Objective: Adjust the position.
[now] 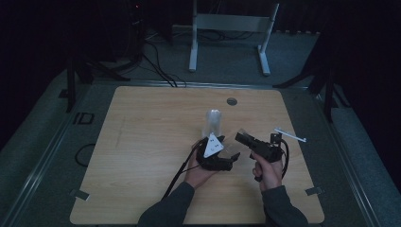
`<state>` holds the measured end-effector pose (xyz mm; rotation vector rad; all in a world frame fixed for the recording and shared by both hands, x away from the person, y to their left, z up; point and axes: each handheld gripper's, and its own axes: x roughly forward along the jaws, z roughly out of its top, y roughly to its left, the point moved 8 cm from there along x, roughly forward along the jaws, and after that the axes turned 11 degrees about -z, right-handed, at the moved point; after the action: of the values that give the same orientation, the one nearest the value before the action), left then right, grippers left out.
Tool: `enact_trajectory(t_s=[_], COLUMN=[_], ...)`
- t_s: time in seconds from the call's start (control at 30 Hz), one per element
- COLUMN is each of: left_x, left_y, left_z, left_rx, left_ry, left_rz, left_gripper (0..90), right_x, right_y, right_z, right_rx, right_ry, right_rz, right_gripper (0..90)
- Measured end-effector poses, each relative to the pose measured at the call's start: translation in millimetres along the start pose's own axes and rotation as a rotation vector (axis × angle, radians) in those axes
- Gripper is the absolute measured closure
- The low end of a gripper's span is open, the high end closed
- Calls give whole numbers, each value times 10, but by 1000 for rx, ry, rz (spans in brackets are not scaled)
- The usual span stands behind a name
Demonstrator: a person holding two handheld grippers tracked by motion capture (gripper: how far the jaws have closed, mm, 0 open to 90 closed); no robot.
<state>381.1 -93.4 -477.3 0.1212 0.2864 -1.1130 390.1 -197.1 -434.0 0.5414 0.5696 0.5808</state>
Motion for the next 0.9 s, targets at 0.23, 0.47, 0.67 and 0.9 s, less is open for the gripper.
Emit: enact_trajectory(t_s=[0.23, 0.47, 0.67, 0.9], left_x=[8, 8, 2, -10], left_y=[-9, -30, -54, -49], left_z=[-10, -15, -6, -3], left_rx=[5, 14, 27, 26], left_ry=[9, 18, 20, 21], left_rz=[-1, -8, -13, -16], left_gripper=[226, 258, 284, 289], right_x=[5, 14, 13, -7], right_y=[-8, -19, -23, -23], right_z=[-11, -18, -18, -10], right_rx=[8, 8, 2, -17], right_ry=[8, 16, 19, 18], right_rz=[2, 3, -1, -6], right_gripper=[415, 411, 388, 334])
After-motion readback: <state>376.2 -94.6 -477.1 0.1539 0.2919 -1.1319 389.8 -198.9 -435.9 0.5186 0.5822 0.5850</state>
